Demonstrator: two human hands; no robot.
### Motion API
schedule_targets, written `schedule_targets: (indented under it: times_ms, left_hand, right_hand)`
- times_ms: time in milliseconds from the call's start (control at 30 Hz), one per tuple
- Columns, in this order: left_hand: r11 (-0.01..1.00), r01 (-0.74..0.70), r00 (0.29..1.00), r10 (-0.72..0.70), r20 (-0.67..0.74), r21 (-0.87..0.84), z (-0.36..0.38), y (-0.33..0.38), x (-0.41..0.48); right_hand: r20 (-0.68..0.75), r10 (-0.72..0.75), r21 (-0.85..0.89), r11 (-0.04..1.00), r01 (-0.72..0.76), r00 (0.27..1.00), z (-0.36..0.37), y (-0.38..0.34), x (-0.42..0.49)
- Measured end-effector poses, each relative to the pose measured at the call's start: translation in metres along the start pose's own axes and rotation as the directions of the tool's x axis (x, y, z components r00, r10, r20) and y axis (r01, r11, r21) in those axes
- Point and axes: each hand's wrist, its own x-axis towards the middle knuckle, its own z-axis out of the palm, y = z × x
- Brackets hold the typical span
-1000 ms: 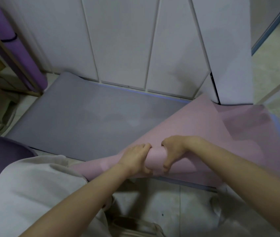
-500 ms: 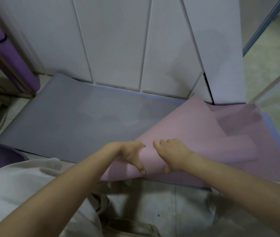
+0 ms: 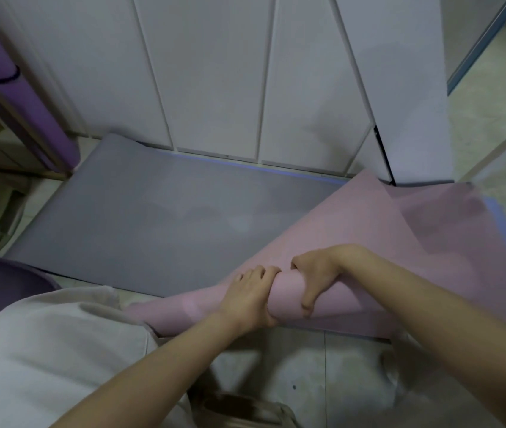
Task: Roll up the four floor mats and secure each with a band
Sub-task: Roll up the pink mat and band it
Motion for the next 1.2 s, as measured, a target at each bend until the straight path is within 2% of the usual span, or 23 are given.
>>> schedule_targets:
  times_ms: [100,200,300,400,467,567,700,800,900,1067,1133,1200]
  left_hand:
    - [0.999,-0.013,0.999,0.015,-0.045,0.036,0.005,0.000,-0.001]
    - [1.000,-0.009,1.000,0.009,-0.002,0.023,0.001,-0.008,0.006]
    - [0.999,-0.001,1.000,0.002,0.022,-0.051,-0.007,-0.011,0.015]
    - [0.994,-0.009,0.994,0.021,0.111,-0.107,-0.022,-0.007,0.028]
    - [0.993,-0.019,0.981,0.041,0.187,-0.119,-0.031,-0.007,0.035]
    - [0.985,-0.020,0.957,0.069,0.283,-0.172,-0.035,-0.010,0.044]
    - [0.967,0.014,0.921,0.086,0.379,-0.253,-0.028,-0.010,0.044]
    - [0.939,0.041,0.928,0.091,0.361,-0.341,-0.022,-0.010,0.037]
    - [0.946,0.029,0.957,0.067,0.283,-0.324,-0.014,-0.010,0.028]
    - [0.987,0.023,0.999,-0.018,0.027,-0.162,0.011,0.001,0.007]
    - [0.989,0.020,1.000,-0.021,-0.008,-0.149,0.015,0.001,0.005]
    - [0.990,-0.001,1.000,0.003,0.014,-0.140,0.014,-0.003,0.008]
  right_hand:
    - [0.025,-0.008,0.035,0.999,0.007,1.000,0.001,0.001,0.001]
    - [-0.053,-0.020,0.027,0.999,0.021,0.998,0.004,-0.002,0.000]
    - [-0.209,-0.048,-0.205,0.979,0.004,0.977,0.010,-0.005,-0.004]
    - [-0.368,-0.100,-0.453,0.887,-0.085,0.924,0.020,-0.010,-0.011]
    - [-0.443,-0.112,-0.493,0.859,-0.137,0.889,0.027,-0.010,-0.014]
    - [-0.487,-0.109,-0.456,0.878,-0.146,0.867,0.035,-0.006,-0.016]
    - [-0.408,-0.082,-0.358,0.931,-0.076,0.909,0.030,0.000,-0.017]
    - [-0.272,-0.041,-0.255,0.966,-0.031,0.961,0.017,0.002,-0.015]
    - [-0.150,-0.005,-0.160,0.987,-0.019,0.989,0.005,0.001,-0.012]
    - [-0.006,0.055,-0.072,0.996,-0.055,0.998,-0.003,0.002,-0.007]
    - [0.026,0.054,-0.040,0.998,-0.053,0.998,-0.001,0.002,-0.006]
    - [0.049,0.053,-0.013,0.999,-0.053,0.997,0.002,0.001,-0.005]
